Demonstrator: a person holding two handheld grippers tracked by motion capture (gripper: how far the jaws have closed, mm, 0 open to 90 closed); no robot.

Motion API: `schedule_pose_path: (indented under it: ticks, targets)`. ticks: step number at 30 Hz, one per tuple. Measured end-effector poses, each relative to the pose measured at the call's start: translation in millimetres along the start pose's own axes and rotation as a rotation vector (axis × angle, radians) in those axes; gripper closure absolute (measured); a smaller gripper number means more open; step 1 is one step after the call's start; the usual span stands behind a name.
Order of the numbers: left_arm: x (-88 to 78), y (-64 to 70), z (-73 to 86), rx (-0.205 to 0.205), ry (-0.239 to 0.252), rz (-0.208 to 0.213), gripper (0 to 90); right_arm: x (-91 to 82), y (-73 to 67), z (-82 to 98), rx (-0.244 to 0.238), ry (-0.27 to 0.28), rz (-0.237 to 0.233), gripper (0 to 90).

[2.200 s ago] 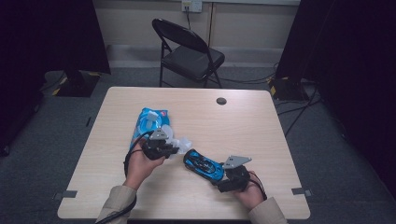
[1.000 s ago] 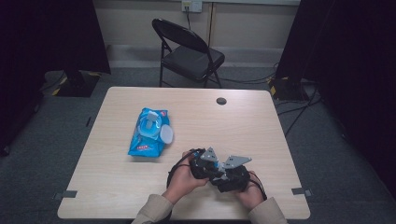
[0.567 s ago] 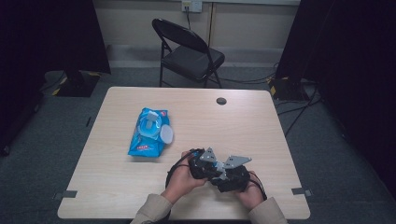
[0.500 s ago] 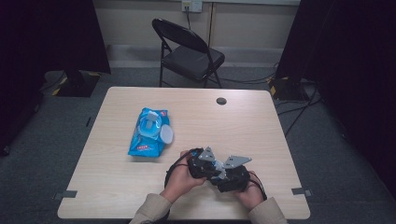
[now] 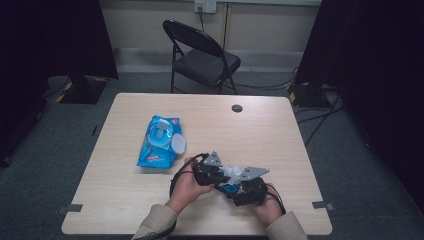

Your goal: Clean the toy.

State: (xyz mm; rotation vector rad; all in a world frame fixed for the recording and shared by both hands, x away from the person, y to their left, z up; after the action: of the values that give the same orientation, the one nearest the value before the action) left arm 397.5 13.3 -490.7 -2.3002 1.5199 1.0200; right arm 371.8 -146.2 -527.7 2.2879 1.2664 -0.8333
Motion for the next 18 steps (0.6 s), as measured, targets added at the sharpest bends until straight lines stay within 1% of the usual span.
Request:
schedule_pose_path:
  ticks: [5,11,14,15,18]
  targets:
    - [-5.0,-3.7,-0.5,0.001,0.002,-0.015,82.2,0.0,-0.1,0.0,0.001,-0.001,0.000,24.0]
    - [-9.6,-7.8,-0.6,-0.017,0.016,-0.017,81.7,0.0,0.0,0.0,0.000,0.000,0.000,24.0]
    - [-13.9,-11.8,-1.2,-0.025,0.014,-0.039,82.1,0.0,0.0,0.0,0.001,0.000,0.000,24.0]
    - [-15.8,-14.4,-0.7,-0.037,0.014,-0.038,82.2,0.0,0.0,0.0,0.001,-0.001,0.000,24.0]
    - [-20.0,-19.1,1.2,-0.044,0.016,-0.047,82.1,0.0,-0.1,0.0,0.001,-0.001,0.000,24.0]
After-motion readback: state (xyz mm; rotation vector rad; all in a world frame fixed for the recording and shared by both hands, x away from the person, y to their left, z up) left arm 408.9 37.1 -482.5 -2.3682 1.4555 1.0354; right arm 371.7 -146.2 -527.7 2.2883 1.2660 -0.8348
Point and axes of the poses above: each handheld gripper's, and its own axes: x roughly forward along the jaws, z roughly out of its underside, y roughly to its right, the point moved 3 cm from there along x, roughly forward along the jaws, and after that the axes turned 5 degrees about -x, right-handed, at the moved point
